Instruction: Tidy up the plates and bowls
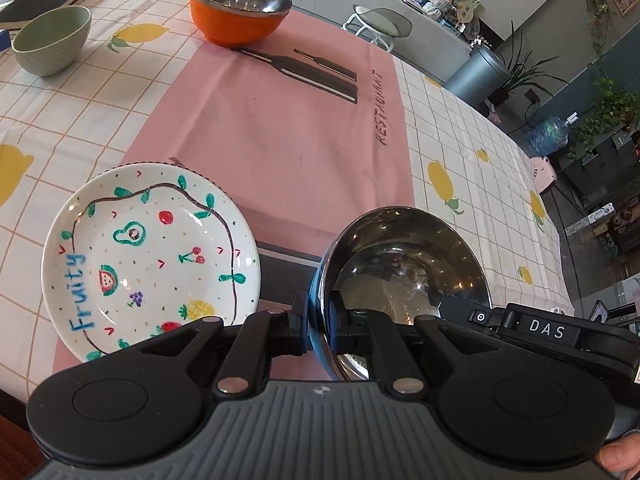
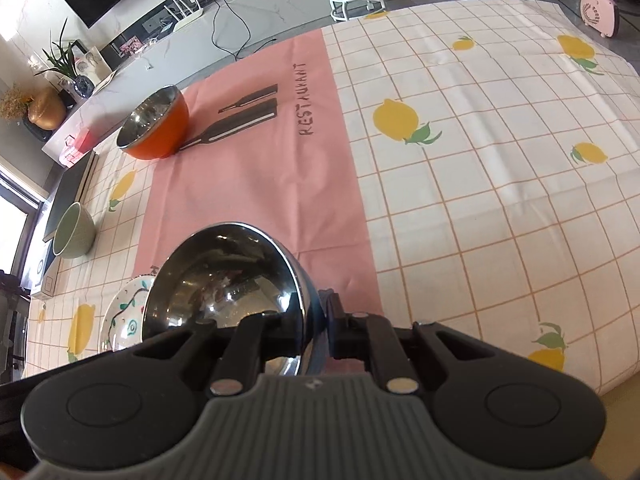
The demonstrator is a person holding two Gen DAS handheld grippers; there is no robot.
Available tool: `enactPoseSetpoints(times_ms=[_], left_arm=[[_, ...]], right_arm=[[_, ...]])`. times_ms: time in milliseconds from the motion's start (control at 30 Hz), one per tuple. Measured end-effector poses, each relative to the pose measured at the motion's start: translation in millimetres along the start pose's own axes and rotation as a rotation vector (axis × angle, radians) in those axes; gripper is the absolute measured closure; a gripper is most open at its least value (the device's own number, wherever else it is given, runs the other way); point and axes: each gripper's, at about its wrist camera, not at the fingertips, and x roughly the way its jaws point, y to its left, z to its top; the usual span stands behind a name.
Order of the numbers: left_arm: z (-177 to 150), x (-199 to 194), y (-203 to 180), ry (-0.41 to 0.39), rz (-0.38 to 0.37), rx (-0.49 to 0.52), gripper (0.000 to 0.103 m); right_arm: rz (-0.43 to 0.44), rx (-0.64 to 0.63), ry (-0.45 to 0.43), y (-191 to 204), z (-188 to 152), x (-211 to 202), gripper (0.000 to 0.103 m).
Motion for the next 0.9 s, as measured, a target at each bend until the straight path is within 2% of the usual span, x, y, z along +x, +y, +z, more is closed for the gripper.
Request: enactPoseSetpoints(times_ms=[100,200,500,633,700,767,900], left_arm=[[-0.3,4.9,-0.1,0.004,0.003,-0.010,0.093],[-0.6,9.7,-2.3,0.009,0.017,-0.011,0.093],[-2.5,12.3,-4.5,-0.016,0.031,-0.003,0.093],[-1.9,11.9,-6.2,-0.024,0.035,0.005,0.091],[-2.4,10.4,-9.5,-0.043,0.056,0.027,0.090],[-2.9,8.0,-12.8,-0.061,0.072,0.045,0.086],[-2.3,-0.1,-18.6,-0.090,0.078,0.081,0.069]], right_arm=[[0.045,0.070,0.008,-13.6,0.0,6.1,0.091],[0.072,0.100,-0.028,-18.8,-0.5,7.4,0.088],[0.012,0.052,-0.021,-9.2,-3.3,16.8,0.086],[0.026,0.075,-0.022,-13.3,-3.5,16.5,0.081],[0.036,0.095,-0.019,-15.6,-3.2,16.4,0.070],[0.047,0.110,-0.017,-17.9,-3.0,16.4,0.062],[0.049,0.124,-0.019,-19.1,-3.3,15.7,0.054]])
